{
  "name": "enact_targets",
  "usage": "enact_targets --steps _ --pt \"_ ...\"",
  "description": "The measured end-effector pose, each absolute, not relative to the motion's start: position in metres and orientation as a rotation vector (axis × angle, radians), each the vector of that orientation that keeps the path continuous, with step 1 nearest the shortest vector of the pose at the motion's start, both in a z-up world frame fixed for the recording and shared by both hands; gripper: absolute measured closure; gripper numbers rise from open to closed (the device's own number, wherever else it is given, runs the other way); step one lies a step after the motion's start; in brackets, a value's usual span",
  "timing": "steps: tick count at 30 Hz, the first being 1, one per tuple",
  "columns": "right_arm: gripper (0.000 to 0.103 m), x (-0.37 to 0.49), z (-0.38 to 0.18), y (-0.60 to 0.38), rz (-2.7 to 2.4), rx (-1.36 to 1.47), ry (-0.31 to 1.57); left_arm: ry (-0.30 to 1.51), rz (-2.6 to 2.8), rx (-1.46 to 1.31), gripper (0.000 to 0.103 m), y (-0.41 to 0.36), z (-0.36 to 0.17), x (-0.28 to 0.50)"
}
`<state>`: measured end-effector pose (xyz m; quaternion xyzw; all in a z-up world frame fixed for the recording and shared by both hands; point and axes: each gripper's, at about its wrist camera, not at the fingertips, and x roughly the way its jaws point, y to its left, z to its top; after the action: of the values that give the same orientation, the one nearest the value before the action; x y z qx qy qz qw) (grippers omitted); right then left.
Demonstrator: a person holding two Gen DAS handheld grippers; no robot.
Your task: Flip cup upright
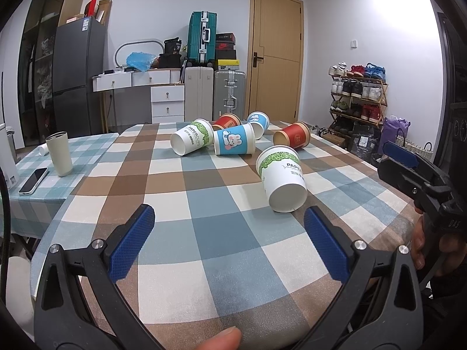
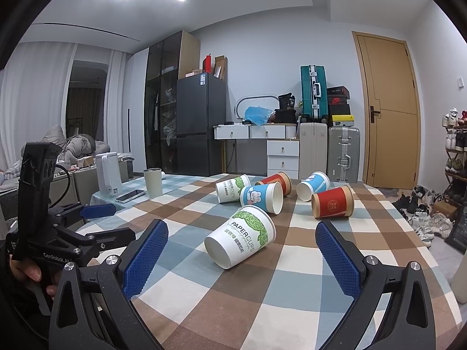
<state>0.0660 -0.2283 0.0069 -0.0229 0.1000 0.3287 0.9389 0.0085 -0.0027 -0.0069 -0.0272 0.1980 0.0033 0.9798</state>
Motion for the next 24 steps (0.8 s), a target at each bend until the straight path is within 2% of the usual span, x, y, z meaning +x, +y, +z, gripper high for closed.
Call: enact_targets --steps 24 --pt "0.000 0.0669 0.0057 -0.2271 0.669 -0.047 0.205 0.398 0.006 -0.056 0.001 -0.0027 -0.0069 0.0082"
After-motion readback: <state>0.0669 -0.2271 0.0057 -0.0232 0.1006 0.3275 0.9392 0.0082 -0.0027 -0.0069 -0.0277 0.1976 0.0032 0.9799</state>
